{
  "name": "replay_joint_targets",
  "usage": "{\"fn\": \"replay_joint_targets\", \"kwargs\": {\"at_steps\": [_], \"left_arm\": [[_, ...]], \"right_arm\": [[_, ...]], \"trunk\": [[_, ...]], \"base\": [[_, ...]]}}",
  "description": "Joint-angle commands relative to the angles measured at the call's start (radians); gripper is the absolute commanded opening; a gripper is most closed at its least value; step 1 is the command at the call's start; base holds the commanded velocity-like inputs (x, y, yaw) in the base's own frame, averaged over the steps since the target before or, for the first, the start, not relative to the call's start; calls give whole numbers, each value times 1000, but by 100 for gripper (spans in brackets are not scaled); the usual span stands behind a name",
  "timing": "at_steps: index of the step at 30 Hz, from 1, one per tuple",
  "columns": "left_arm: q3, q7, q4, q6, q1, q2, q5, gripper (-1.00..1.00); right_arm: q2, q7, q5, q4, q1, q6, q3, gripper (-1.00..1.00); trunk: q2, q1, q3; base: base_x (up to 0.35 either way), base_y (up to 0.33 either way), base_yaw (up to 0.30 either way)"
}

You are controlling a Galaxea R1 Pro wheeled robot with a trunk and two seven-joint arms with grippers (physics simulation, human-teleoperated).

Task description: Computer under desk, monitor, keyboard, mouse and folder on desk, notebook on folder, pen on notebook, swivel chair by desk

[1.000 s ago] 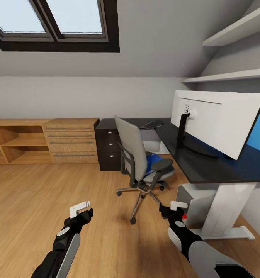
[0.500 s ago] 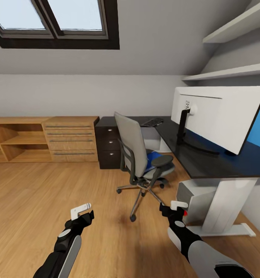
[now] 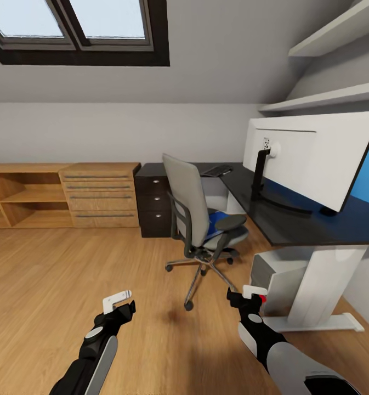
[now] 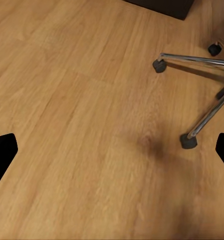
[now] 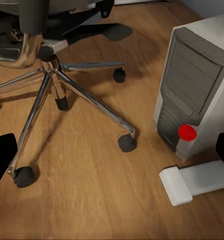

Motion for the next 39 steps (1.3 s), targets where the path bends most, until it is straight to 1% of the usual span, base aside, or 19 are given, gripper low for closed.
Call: {"fn": "replay_joint_targets", "kwargs": {"at_steps": [1, 4, 5, 6, 18, 23, 34, 36, 39], "left_arm": [[-2, 9, -1, 2, 0, 0, 10, 100], [-3, 9, -2, 2, 1, 0, 10, 100], [-3, 9, -2, 2, 1, 0, 10, 100], [-17, 9, -2, 2, 2, 0, 10, 100], [-29, -2, 9, 7, 2, 3, 11, 100], [-37, -3, 13, 8, 2, 3, 11, 100], [-38, -3, 14, 8, 2, 7, 12, 100], [-37, -3, 14, 9, 2, 8, 13, 100], [-36, -3, 14, 9, 2, 9, 14, 100]], "right_arm": [[0, -1, -7, 1, -1, -5, 1, 100], [0, -1, -7, 0, -1, -18, 1, 100], [0, -2, -7, 1, -1, -46, 0, 100], [0, -1, -7, 3, -1, -75, -1, 100], [-2, 1, -4, 5, 0, -90, -1, 100], [-5, 1, -4, 6, 1, -104, -1, 100], [-8, 0, -5, 8, 1, -108, 1, 100], [-9, -13, -5, 7, 1, -108, 1, 100], [-8, -64, -4, 4, 1, -109, 2, 100]], "trunk": [[-8, 4, -4], [-29, 15, -14], [-36, 19, -17], [-36, 19, -17], [-36, 19, -17], [-36, 19, -17], [-36, 19, -17], [-36, 19, -17], [-36, 19, -17]], "base": [[0, 0, 0], [0, 0, 0], [0, 0, 0], [0, 0, 0], [18, 0, 0], [253, 0, 0], [311, 0, 0], [273, 0, 0], [186, 0, 0]]}}
